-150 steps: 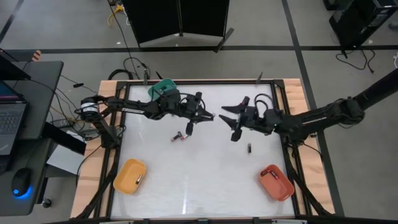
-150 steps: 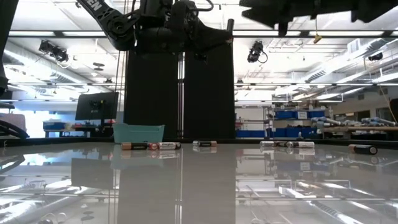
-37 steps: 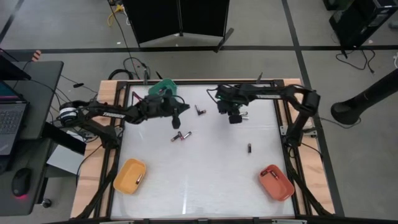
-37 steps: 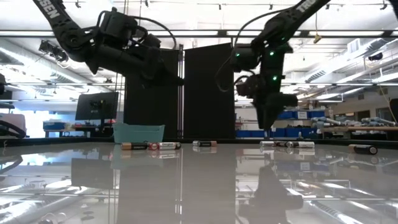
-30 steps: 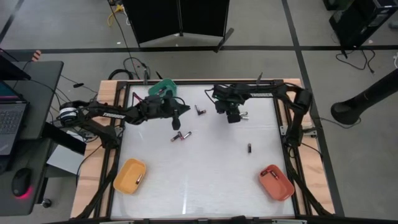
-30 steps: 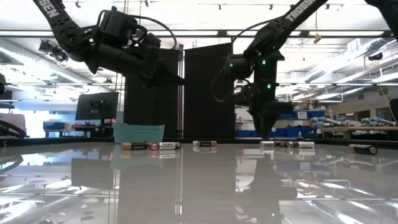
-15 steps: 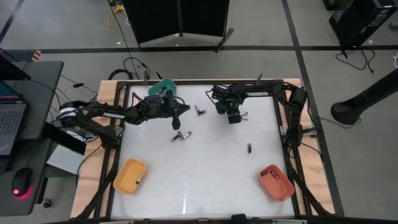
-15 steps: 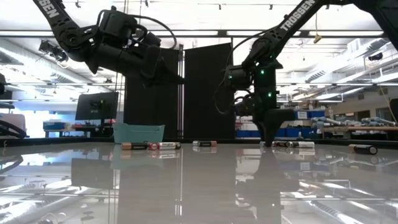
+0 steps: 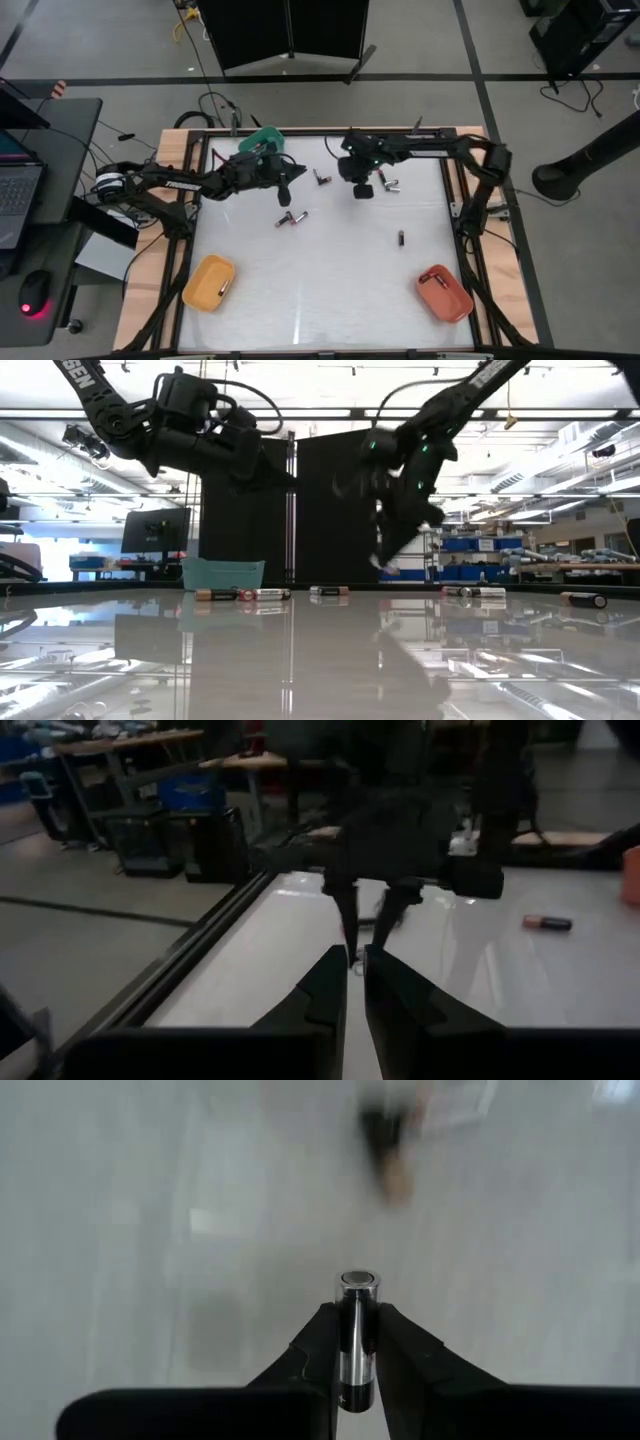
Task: Sort batteries
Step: Put the silver battery into the yellow bin
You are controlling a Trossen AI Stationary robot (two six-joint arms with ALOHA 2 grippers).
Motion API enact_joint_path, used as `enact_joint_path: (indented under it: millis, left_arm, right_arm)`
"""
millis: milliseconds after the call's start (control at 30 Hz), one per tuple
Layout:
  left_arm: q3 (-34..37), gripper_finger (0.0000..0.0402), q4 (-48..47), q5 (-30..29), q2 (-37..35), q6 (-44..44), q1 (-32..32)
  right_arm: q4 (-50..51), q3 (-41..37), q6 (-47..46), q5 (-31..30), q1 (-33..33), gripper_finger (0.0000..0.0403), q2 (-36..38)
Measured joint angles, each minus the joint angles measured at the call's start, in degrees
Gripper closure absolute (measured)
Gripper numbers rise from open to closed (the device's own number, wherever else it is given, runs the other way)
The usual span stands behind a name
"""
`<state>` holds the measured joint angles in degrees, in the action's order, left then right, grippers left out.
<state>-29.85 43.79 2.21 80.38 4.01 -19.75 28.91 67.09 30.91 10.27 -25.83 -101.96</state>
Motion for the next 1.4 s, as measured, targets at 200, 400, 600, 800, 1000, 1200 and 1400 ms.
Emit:
enact_joint_path:
  millis: [200,400,600,800,1000,1200,1400]
  left_arm:
    - [0.00,0.0357,3.98,3.48,0.00,-3.00,0.04]
    - [0.00,0.0357,4.58,7.57,0.00,-5.89,0.34]
    - [0.02,0.0350,8.23,7.59,1.49,-6.00,3.50]
    - [-3.46,0.0306,10.59,7.58,5.85,-4.36,7.23]
    - [-8.39,0.0251,10.51,7.55,8.22,-4.46,8.90]
    - [-11.19,0.0225,8.40,11.65,8.22,-5.81,8.99]
    - [-14.86,0.0224,0.36,12.57,8.20,-7.14,9.01]
  right_arm:
    - [-23.37,-10.93,-8.55,6.91,2.95,0.0350,9.89]
    - [-49.12,-24.16,-19.08,6.62,7.72,0.0350,18.80]
    - [-67.12,-30.49,-26.12,2.52,12.31,0.0350,23.79]
    - [-70.41,-30.54,-25.83,2.41,15.03,0.0350,24.31]
    - [-70.48,-30.54,-25.60,1.34,16.02,0.0350,24.29]
    - [-70.51,-30.54,-25.18,1.32,16.07,0.0350,24.29]
    - [-70.75,-30.54,-25.18,1.32,16.07,0.0350,24.29]
